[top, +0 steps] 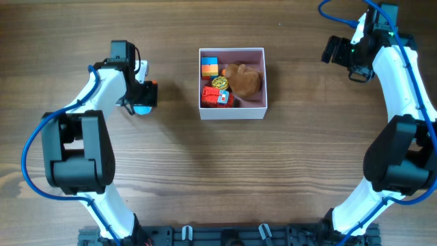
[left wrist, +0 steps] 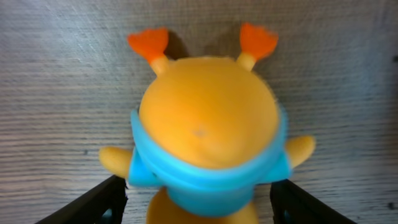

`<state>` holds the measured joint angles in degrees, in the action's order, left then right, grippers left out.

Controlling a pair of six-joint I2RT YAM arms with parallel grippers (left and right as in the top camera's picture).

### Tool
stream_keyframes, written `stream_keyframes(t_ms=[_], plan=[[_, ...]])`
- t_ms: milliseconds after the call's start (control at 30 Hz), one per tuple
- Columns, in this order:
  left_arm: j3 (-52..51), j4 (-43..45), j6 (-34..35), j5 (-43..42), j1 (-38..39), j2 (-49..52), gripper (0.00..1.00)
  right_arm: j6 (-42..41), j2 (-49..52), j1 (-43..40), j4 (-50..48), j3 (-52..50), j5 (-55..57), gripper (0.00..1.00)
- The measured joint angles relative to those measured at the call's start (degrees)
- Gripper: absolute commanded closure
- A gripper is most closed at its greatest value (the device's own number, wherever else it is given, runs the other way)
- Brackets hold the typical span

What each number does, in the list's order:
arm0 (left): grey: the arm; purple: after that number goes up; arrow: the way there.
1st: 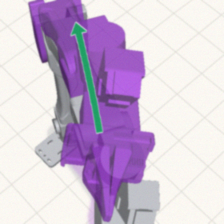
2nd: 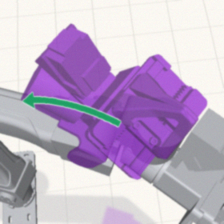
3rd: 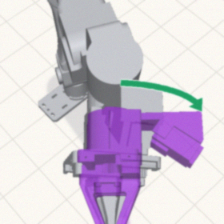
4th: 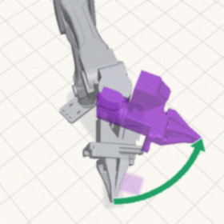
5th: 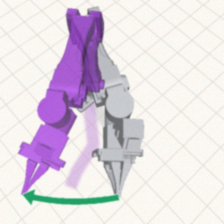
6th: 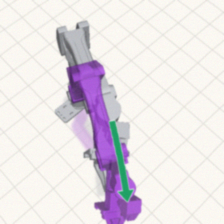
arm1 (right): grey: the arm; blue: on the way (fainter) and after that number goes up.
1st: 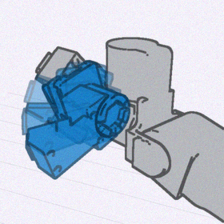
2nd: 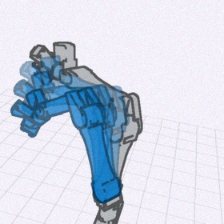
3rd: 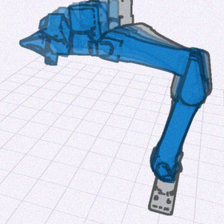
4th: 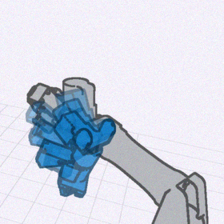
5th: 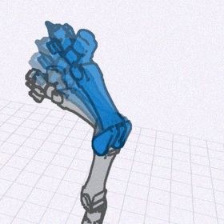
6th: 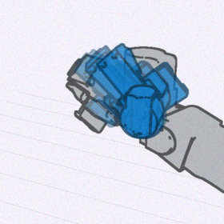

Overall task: Pack container
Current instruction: 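Move the left gripper to the duck toy and grasp it, then carry the duck into the box and release it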

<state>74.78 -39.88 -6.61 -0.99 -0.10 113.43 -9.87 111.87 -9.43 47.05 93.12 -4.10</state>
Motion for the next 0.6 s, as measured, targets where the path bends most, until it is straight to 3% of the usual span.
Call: stream_keyframes(t_ms=[67,167,333,400,600], plan=[[-1.18,0.98,0.00,0.00,0.00,0.04,0.26,0.00,0.00,0.00,0.00,0.00,0.00,0.00],[-1.25,1.84,0.15,0.00,0.00,0.04,0.48,0.00,0.00,0.00,0.00,0.00,0.00,0.00],[-1.25,3.54,-0.20,-0.02,0.00,0.04,0.54,0.00,0.00,0.00,0.00,0.00,0.02,0.00],[-1.25,3.52,-0.17,-0.02,0.00,0.04,0.62,0.00,0.00,0.00,0.00,0.00,0.00,0.00],[-0.22,3.15,1.14,-0.02,0.09,0.04,0.62,0.00,0.00,0.00,0.00,0.00,0.00,0.00]])
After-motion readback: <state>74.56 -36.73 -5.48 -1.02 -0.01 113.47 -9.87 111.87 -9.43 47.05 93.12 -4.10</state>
